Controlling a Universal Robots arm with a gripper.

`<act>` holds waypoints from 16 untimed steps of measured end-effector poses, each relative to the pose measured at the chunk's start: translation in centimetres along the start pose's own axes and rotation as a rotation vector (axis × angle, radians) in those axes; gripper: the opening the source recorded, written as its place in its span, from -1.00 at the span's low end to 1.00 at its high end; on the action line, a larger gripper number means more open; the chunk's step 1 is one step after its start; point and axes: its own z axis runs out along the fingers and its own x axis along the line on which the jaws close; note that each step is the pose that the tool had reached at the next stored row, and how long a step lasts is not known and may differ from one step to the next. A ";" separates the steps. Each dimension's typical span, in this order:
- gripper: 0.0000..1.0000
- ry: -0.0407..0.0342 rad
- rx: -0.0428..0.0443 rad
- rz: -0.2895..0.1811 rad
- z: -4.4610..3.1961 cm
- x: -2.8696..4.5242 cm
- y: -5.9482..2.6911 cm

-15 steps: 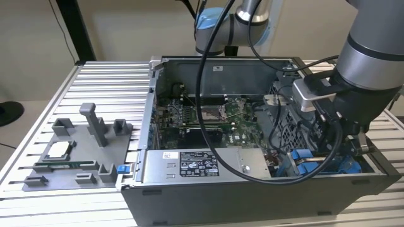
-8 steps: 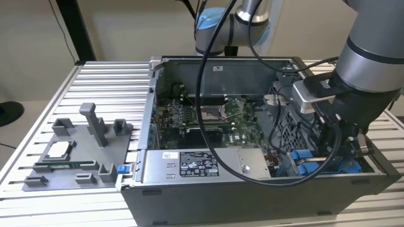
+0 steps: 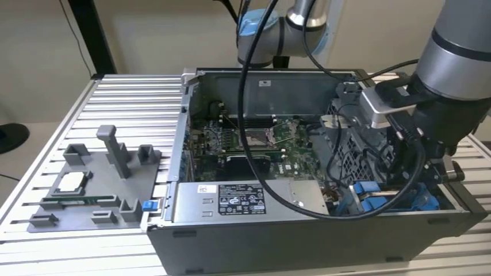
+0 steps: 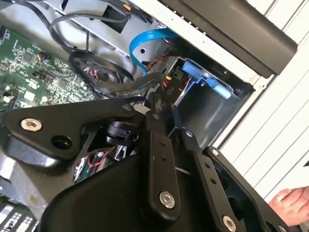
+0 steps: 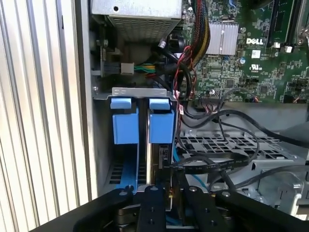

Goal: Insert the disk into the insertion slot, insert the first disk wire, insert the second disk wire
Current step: 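Insert the second disk wire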

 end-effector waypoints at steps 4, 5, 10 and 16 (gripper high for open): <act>1.00 0.0001 -0.0006 0.000 -1.30 -0.10 -0.25; 1.00 0.0003 -0.0008 0.000 -1.63 -0.13 -0.31; 1.00 0.0000 -0.0009 0.000 -2.09 -0.17 -0.39; 1.00 0.0003 -0.0012 0.000 -2.12 -0.17 -0.40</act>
